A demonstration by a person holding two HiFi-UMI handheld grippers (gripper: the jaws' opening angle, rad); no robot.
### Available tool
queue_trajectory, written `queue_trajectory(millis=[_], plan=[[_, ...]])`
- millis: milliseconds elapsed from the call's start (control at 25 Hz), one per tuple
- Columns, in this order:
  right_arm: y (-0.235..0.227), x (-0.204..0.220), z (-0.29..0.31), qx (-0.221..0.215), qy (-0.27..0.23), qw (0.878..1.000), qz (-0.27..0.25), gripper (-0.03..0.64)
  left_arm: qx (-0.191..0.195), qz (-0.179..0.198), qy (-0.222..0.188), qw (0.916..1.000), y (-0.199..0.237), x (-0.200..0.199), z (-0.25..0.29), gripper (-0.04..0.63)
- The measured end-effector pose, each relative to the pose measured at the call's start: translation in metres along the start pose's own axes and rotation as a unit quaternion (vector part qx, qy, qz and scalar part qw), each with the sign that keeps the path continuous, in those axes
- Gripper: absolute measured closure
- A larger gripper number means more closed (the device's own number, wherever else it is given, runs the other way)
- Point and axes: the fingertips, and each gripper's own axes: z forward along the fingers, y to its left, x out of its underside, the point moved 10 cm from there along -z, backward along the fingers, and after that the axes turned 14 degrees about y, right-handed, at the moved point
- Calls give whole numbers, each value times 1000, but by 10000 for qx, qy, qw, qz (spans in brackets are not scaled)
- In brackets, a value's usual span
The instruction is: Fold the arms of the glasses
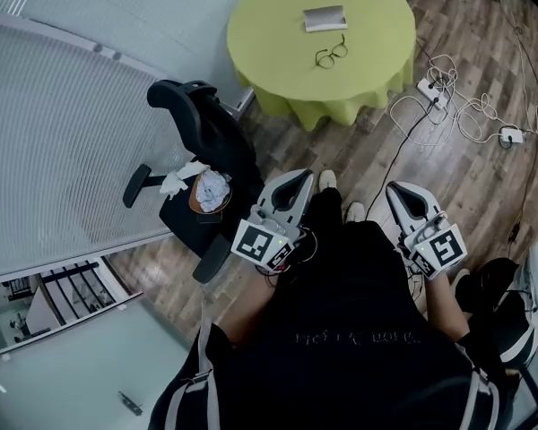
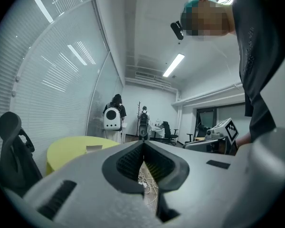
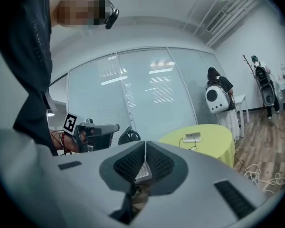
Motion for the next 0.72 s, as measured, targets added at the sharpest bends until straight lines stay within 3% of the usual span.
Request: queue_trajectory(millis=[400, 720], plan=[[-31, -2, 28, -10, -87, 9955, 939, 587, -13, -77, -12, 10000, 26, 5, 17, 578], [-49, -12, 59, 36, 98, 9935, 1130, 586, 190, -243, 60, 9995, 58, 2, 54, 578]])
